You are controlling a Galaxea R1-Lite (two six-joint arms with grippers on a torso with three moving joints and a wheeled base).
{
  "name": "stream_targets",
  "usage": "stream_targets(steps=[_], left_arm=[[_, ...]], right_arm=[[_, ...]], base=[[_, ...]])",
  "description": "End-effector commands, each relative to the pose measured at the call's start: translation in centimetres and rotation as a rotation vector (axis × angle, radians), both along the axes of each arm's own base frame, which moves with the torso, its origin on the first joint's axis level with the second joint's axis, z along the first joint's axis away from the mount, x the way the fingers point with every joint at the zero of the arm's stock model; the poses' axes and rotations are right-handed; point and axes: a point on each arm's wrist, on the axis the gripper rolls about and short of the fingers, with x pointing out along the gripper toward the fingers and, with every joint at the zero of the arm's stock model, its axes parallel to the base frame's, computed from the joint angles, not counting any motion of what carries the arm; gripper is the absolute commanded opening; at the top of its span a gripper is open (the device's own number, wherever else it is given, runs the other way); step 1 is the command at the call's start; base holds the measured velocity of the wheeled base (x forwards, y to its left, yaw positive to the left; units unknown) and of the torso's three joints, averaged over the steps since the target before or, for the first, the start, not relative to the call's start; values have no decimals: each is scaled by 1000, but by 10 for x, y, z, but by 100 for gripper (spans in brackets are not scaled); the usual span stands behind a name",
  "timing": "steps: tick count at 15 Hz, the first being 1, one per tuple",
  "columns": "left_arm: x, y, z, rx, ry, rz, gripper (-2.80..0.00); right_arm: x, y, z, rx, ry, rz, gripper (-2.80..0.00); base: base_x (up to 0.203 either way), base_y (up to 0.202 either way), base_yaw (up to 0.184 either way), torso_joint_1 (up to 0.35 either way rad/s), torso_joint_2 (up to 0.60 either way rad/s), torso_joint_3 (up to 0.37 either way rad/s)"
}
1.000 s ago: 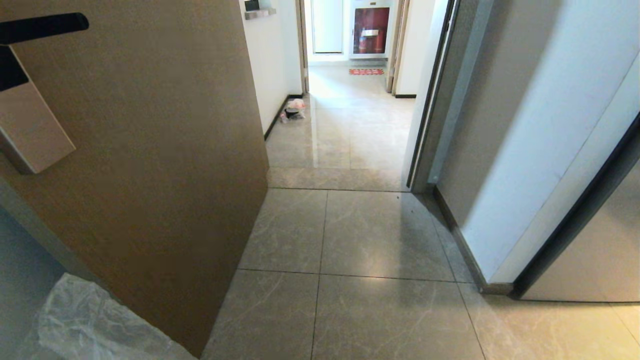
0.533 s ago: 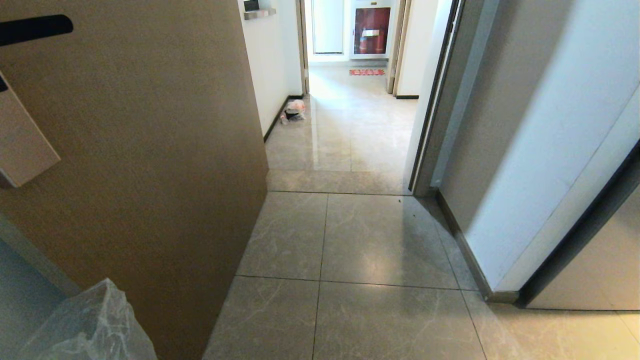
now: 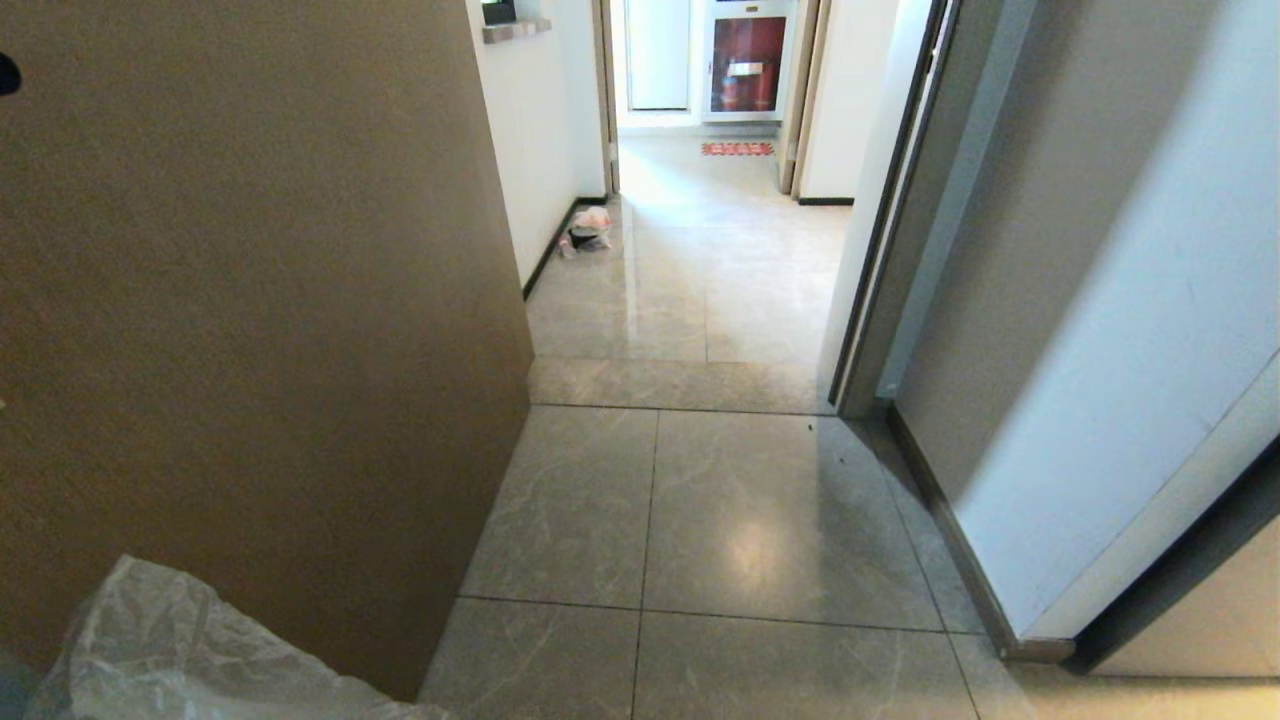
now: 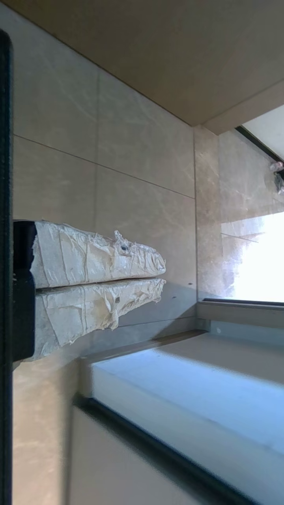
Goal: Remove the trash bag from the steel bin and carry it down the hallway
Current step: Put the trash bag at the door
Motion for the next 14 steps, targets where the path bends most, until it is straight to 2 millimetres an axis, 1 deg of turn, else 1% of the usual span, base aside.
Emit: stream_targets(steps=[1,14], left_arm=[[0,0,0,-1,3,0,-280],[0,0,0,-1,1,0,-280]], right_arm=[[0,0,0,0,1,0,-280],[0,0,0,0,-1,0,-280]], base=[[191,0,-1,5,2,1],[193,0,2,4,3,4]])
